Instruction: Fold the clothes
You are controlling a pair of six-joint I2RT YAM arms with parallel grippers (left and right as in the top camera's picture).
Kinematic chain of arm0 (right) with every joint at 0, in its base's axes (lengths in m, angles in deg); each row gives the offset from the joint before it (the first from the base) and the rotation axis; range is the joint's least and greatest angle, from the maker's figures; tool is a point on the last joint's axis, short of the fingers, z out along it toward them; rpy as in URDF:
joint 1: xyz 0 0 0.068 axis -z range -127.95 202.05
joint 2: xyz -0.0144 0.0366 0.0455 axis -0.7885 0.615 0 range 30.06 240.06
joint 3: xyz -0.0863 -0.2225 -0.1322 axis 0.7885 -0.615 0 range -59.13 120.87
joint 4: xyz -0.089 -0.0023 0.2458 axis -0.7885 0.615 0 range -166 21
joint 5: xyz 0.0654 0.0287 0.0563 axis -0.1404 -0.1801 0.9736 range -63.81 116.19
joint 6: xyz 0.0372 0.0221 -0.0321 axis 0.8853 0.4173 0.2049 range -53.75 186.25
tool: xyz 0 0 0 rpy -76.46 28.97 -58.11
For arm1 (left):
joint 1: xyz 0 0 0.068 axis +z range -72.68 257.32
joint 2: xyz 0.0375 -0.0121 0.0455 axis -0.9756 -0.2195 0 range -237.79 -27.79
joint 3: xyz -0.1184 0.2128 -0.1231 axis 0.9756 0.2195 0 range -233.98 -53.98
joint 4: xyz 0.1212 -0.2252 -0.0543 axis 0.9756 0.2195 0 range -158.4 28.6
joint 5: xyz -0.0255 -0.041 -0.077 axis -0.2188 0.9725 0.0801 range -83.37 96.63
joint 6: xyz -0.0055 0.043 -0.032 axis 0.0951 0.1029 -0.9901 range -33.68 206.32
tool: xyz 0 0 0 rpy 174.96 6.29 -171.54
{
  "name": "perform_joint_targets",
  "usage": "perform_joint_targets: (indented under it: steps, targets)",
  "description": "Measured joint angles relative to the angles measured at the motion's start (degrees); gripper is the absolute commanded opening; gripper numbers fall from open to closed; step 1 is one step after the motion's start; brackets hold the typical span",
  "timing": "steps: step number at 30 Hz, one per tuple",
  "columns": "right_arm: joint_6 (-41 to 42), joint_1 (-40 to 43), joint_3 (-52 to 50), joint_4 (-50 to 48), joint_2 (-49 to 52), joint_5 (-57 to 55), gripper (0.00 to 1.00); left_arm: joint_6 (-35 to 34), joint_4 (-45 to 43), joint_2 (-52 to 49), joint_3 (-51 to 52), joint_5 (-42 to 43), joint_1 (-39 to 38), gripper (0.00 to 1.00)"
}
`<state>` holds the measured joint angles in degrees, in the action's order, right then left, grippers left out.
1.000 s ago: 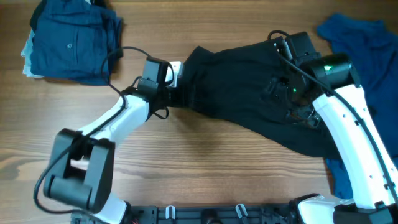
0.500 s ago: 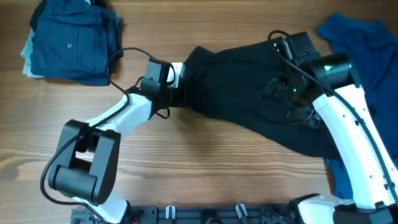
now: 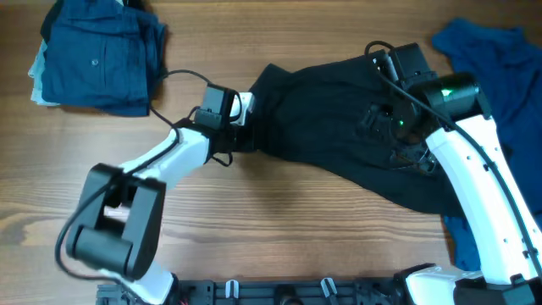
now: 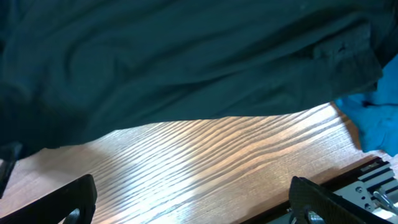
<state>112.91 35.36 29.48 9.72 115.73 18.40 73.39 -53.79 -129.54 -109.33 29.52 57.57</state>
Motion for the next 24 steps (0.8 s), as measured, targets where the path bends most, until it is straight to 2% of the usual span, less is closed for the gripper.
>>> perform_joint_targets:
  steps: [2, 7, 11, 14, 19, 20, 21, 23, 24]
  targets:
    - [0.00, 0.00, 0.00, -0.07, 0.00, 0.00, 1.00, -0.48, 2.01, 4.76, 0.00, 0.33, 0.50, 0.04]
    - [0.00, 0.00, 0.00, -0.04, 0.00, 0.00, 1.00, -2.03, 10.05, 24.92, -0.09, 0.96, 7.50, 0.04]
    - [0.00, 0.00, 0.00, -0.96, 0.00, 0.59, 1.00, -2.47, 17.42, 37.22, -0.11, -2.75, 13.29, 0.04]
    - [-0.02, 0.00, 0.00, -1.51, 0.00, 3.15, 1.00, -2.71, 21.94, 41.38, -0.11, -7.43, 14.99, 0.04]
    - [-0.85, 0.00, -2.54, -1.16, -0.15, 8.07, 1.00, -5.05, 25.55, 39.65, -0.11, -16.28, 15.58, 0.05]
    - [-0.83, 0.00, -4.13, -1.11, -0.17, 8.76, 1.00, -5.51, 25.83, 38.82, -0.11, -17.40, 15.61, 0.19]
    - [-0.48, 0.00, -6.67, -1.16, -0.20, 9.35, 1.00, -6.12, 26.21, 37.94, -0.11, -18.47, 15.65, 0.50]
    - [0.59, 0.00, -10.75, -1.33, -0.20, 10.03, 1.00, -6.88, 26.95, 36.00, -0.11, -19.85, 15.65, 0.61]
    - [1.42, 0.00, -13.68, -1.90, -0.20, 10.60, 1.00, -7.39, 27.52, 35.10, -0.11, -20.31, 15.65, 1.00]
